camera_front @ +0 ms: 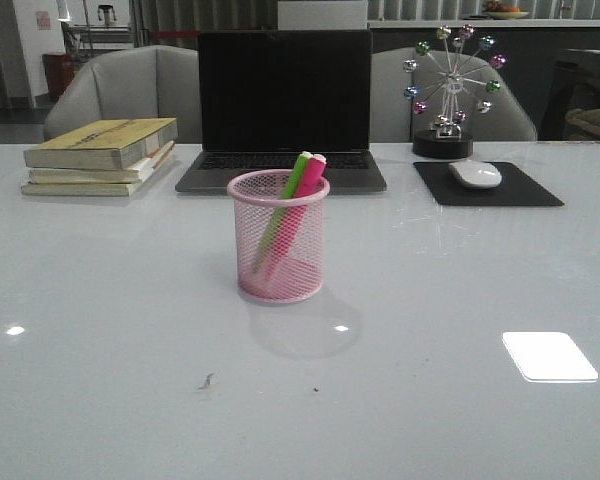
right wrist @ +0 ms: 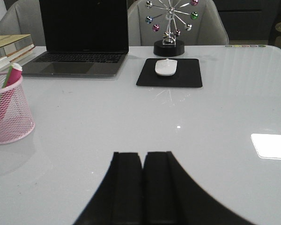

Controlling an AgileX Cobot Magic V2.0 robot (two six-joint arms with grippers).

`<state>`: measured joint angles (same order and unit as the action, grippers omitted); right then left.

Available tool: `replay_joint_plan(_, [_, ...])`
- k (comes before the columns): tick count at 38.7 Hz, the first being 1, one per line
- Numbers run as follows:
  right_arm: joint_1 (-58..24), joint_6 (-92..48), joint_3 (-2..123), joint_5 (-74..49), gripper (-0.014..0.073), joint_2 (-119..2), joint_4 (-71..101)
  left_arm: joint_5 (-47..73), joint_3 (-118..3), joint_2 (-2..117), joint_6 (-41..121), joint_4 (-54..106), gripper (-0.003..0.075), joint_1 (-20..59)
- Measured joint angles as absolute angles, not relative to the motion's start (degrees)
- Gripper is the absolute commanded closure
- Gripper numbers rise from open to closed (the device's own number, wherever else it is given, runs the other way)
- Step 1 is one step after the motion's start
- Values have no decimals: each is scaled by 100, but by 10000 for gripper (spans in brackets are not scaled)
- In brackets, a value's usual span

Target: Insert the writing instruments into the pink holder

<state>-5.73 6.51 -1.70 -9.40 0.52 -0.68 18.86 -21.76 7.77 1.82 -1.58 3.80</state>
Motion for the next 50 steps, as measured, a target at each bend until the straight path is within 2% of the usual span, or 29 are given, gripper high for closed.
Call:
replay_joint_plan(9, [-573, 651, -170, -940, 536, 52, -68, 1896, -1120, 34, 182, -171, 621, 380])
replay_joint_plan(16, [-573, 651, -170, -952, 536, 52, -68, 1860, -563, -36, 156, -156, 621, 380])
replay_joint_plan(24, [-573, 651, -170, -952, 536, 52, -68, 1148, 8, -36, 134, 0, 621, 380])
replay_joint_plan(50, [-573, 651, -170, -952, 536, 52, -68, 897, 32, -36, 134, 30, 621, 380])
